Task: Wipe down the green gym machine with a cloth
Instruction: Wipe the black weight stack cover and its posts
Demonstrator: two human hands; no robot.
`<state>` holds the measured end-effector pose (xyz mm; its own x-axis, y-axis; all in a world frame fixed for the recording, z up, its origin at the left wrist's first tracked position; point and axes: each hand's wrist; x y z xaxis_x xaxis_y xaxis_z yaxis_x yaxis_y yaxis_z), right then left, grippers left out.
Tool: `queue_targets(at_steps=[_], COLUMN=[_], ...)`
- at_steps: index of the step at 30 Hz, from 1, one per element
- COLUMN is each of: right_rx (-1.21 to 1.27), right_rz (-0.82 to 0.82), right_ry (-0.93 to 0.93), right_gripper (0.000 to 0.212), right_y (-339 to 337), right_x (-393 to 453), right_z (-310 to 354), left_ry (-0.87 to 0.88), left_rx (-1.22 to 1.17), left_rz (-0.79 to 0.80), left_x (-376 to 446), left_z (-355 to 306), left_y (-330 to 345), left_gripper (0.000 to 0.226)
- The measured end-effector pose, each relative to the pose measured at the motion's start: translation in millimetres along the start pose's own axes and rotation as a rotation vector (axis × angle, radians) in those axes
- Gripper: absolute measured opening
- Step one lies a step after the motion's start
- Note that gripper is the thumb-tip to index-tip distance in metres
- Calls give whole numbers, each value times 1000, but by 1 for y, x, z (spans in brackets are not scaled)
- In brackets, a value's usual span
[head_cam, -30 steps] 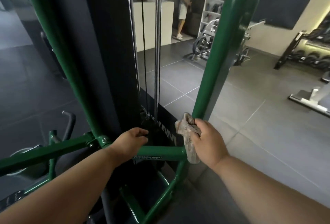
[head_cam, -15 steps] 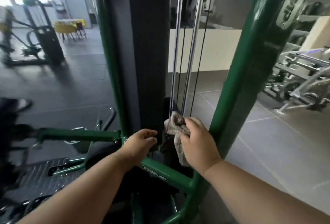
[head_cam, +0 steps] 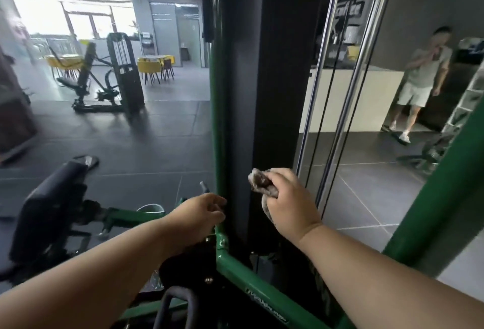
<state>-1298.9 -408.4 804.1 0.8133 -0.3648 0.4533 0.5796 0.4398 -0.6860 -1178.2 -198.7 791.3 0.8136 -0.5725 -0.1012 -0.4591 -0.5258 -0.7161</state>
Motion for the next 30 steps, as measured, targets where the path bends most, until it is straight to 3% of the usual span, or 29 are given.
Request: queue_targets(at_steps=[4,8,10,13,15,23,30], right_rx=[-225,-545,-793,-1112,-1201,-1332,-1381], right_rz=[55,125,251,555,665,869,841], right_ry=[-284,-634,-749,-759,-809,-923,-1065], right_gripper=[62,55,55,61,60,62,56], right_y=[37,68,90,125,143,239,261], right_x=[38,71,84,92,91,57,45], right_z=[-21,-36,-45,-73,-90,-144,-163], left_ry=[21,-5,-15,-29,-45,-205,-315], left_rx=[-8,-138,-177,-216,-212,-237,-303], left_rz=[-1,-12,-21,-62,-94,-96,-106], left_x=[40,67,79,91,93,94,94], left_z=[9,18,26,36,41,87,112], left_y=[-7,-3,-1,-2,4,61,95], left_gripper=[38,27,24,27,30,32,26])
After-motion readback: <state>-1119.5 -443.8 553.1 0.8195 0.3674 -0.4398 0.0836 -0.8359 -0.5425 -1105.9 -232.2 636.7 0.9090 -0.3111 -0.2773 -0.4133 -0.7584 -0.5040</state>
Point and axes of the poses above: each hand's wrist, its own x-axis towards the middle knuckle, its own y-axis out of the palm, z = x × y, and after that the axes turned 2 degrees about x, right-handed
